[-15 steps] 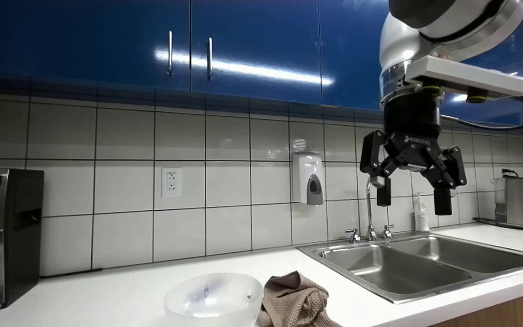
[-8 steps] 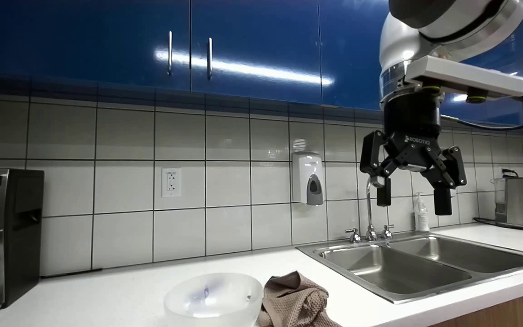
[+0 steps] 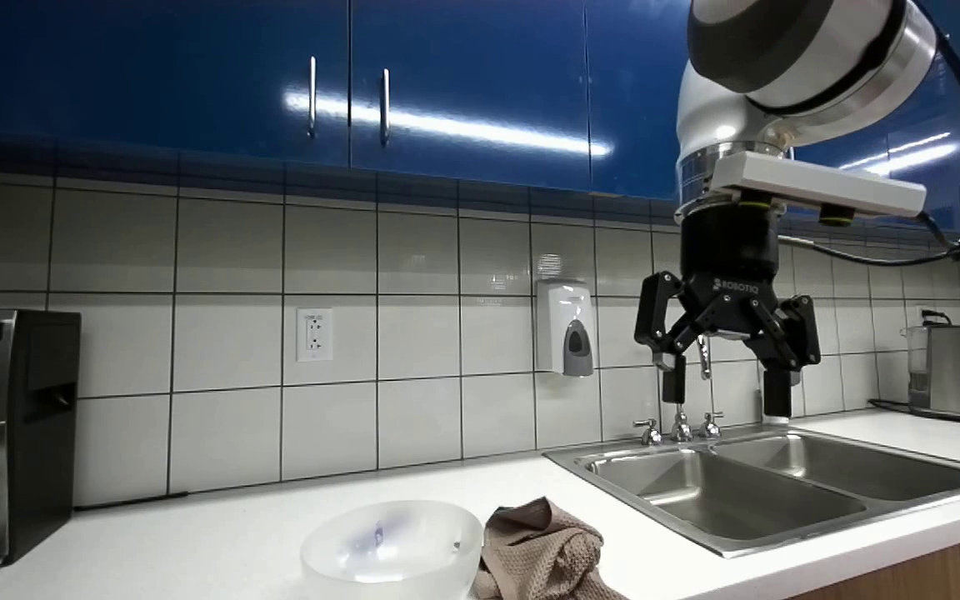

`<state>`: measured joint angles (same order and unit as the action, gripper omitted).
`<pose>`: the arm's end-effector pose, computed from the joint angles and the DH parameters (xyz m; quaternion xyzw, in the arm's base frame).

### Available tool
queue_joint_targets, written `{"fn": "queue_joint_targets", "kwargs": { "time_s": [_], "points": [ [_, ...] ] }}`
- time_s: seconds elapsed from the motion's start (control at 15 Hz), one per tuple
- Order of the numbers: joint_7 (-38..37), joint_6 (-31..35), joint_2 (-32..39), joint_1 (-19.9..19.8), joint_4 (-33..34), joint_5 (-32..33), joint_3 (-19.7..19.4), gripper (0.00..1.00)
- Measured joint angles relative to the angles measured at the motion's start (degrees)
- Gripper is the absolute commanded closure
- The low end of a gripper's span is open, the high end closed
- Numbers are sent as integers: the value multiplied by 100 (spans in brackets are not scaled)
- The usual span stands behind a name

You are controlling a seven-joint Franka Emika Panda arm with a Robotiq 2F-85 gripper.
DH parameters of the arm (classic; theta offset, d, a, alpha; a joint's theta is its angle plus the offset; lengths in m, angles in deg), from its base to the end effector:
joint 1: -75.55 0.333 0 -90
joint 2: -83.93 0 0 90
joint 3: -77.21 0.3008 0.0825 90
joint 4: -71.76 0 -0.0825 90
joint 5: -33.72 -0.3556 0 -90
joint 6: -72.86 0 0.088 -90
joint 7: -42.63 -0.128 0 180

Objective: Put the towel in the bowl.

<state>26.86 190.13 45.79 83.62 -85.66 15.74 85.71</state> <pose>0.2977 0.1071 0.3867 -0.9921 0.0839 0.0402 0.0845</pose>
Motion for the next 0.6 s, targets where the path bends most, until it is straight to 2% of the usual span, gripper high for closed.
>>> {"fn": "queue_joint_targets", "kwargs": {
  "time_s": [0.27, 0.6],
  "points": [
    [-147, 505, 422, -8, 7, 73, 111, 0],
    [-682, 1340, 1078, -121, 91, 414, 331, 0]
  ]
}}
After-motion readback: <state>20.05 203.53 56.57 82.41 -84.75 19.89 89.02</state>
